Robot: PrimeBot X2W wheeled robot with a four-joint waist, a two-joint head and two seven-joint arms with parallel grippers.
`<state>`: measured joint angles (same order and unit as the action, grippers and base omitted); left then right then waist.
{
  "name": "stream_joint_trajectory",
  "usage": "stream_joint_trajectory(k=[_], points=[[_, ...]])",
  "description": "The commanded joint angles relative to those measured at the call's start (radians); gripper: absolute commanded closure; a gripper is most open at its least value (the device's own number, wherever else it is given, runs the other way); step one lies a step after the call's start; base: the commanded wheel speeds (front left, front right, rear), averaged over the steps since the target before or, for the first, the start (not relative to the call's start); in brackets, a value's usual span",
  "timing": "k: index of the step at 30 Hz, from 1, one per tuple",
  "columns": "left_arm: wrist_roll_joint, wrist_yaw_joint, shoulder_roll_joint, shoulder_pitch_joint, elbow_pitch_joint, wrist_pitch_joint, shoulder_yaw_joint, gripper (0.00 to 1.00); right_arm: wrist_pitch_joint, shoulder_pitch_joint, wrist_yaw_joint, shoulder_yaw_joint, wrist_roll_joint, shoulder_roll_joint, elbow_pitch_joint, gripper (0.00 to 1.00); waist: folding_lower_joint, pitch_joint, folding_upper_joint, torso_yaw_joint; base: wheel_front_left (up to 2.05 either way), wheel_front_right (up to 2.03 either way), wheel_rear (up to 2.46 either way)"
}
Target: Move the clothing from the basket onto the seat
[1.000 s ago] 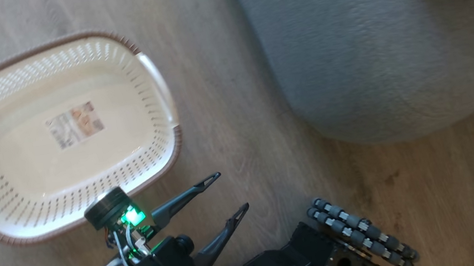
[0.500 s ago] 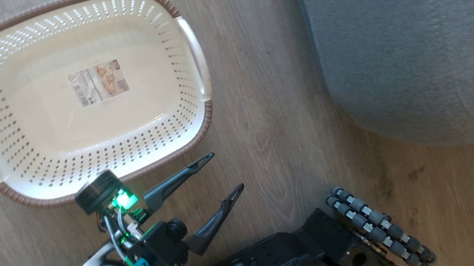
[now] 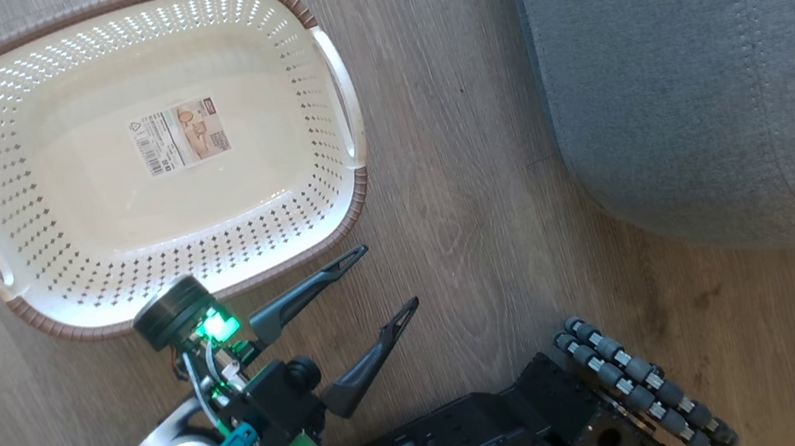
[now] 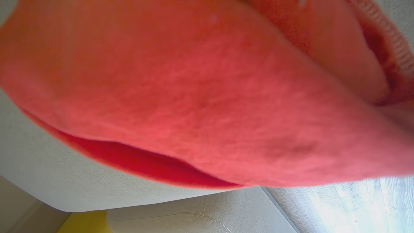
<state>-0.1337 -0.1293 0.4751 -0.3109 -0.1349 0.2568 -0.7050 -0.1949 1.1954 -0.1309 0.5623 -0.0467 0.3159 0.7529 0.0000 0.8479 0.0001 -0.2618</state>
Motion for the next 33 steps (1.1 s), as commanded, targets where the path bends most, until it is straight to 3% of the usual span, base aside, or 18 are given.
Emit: stream_joint_trajectory(k=[1,2,3,4,12,19,33], points=[[-0.006,-0.001,-0.001,0.002,-0.021,0.005,0.021,0.0,-0.011,-0.019,0.0,-0.014,-0.004,0.024,-0.028,1.0,0.0,-0.004,-0.0001,-0.001,0.0,0.0,0.0],[-0.006,-0.001,-0.003,0.002,-0.019,0.005,0.021,0.0,-0.01,-0.024,0.0,-0.017,-0.006,0.024,-0.03,0.98,0.0,-0.006,-0.0001,-0.002,0.0,0.0,0.0],[-0.007,-0.001,-0.004,0.001,-0.018,0.005,0.021,0.0,-0.003,-0.028,0.0,-0.014,-0.007,0.025,-0.035,0.53,0.0,-0.01,-0.0001,-0.004,0.0,0.0,0.0],[-0.008,-0.001,-0.006,0.001,-0.016,0.005,0.022,0.0,0.002,-0.032,0.0,-0.01,-0.007,0.024,-0.039,0.0,0.0,-0.015,-0.0001,-0.004,0.0,0.0,0.0],[-0.006,-0.001,-0.03,-0.006,-0.003,0.005,0.009,0.0,-0.047,-0.101,0.0,-0.062,-0.003,0.028,-0.065,0.0,0.0,-0.083,-0.0001,-0.01,0.0,0.0,0.0],[-0.001,-0.001,-0.097,-0.016,0.019,0.005,-0.022,0.0,-0.131,-0.211,0.0,-0.138,-0.018,0.043,-0.112,0.0,0.0,-0.204,-0.0001,-0.012,0.0,0.0,0.0],[-0.016,-0.001,-0.228,0.04,0.08,0.005,0.021,0.0,-0.222,-0.417,0.0,-0.346,-0.205,0.096,-0.334,0.0,0.0,-0.441,-0.0001,-0.008,0.0,0.0,0.0]])
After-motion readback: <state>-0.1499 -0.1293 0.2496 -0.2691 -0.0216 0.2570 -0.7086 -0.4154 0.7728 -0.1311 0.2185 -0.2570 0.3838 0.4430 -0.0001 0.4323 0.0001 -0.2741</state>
